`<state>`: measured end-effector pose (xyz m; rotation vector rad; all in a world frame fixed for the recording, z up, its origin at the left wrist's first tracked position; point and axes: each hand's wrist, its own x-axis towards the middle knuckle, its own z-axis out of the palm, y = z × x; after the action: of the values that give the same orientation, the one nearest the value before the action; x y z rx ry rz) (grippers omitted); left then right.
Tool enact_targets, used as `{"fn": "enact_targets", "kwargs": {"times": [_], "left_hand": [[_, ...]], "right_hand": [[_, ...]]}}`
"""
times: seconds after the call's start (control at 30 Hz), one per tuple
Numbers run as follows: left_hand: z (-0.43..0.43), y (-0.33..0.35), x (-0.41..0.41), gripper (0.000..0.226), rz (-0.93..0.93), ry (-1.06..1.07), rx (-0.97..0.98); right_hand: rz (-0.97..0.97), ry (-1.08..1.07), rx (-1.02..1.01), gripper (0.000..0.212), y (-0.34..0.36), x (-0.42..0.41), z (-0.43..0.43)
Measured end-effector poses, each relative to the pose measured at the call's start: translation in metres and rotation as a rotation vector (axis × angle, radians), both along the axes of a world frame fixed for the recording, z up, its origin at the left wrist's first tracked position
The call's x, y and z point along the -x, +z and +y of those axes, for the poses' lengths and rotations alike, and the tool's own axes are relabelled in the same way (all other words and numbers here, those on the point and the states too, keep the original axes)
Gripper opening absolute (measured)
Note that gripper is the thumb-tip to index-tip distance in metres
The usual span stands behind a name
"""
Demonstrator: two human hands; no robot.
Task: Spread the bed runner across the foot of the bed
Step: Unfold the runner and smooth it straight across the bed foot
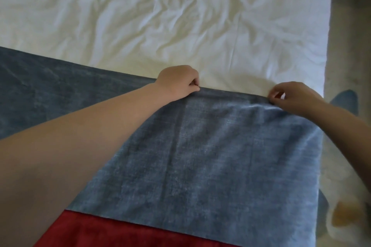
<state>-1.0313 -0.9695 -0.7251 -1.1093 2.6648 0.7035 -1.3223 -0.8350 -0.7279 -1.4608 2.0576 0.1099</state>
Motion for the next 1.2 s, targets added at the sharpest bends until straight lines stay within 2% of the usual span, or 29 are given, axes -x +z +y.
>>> {"fn": "enact_targets", "kwargs": {"times": [0.17,0.33,0.47,0.6,0.73,0.9,1.03,1.2], "left_hand": [[0.004,-0.002,0.019,0.013,-0.078,-0.009,0.077],[0.012,0.000,0.011,0.028,-0.042,0.009,0.109],[-0.009,0.003,-0.020,0.034,-0.092,0.042,0.133],[-0.042,0.008,-0.072,0.034,-0.164,0.036,0.035],[-0.065,0.010,-0.117,0.012,-0.166,0.009,0.004],[-0.073,-0.003,-0.118,0.008,-0.139,-0.044,0.067],[-0.074,-0.005,-0.131,0.013,-0.005,-0.006,0.042],[-0.103,0.004,-0.197,0.018,0.005,-0.058,0.060]], "right_hand": [[0.103,-0.084,0.016,0.011,-0.007,-0.004,0.003],[0.130,-0.169,0.069,0.011,-0.011,-0.017,0.008],[0.076,-0.215,0.050,0.017,-0.006,-0.028,-0.006],[-0.054,-0.088,0.073,0.023,-0.003,-0.074,-0.031],[-0.167,0.003,0.121,0.022,-0.003,-0.122,-0.057],[-0.018,0.034,0.088,0.009,-0.011,-0.137,-0.066],[0.132,-0.009,0.003,0.006,-0.007,-0.156,-0.077],[0.099,-0.006,0.052,0.009,0.010,-0.222,-0.109]]}}
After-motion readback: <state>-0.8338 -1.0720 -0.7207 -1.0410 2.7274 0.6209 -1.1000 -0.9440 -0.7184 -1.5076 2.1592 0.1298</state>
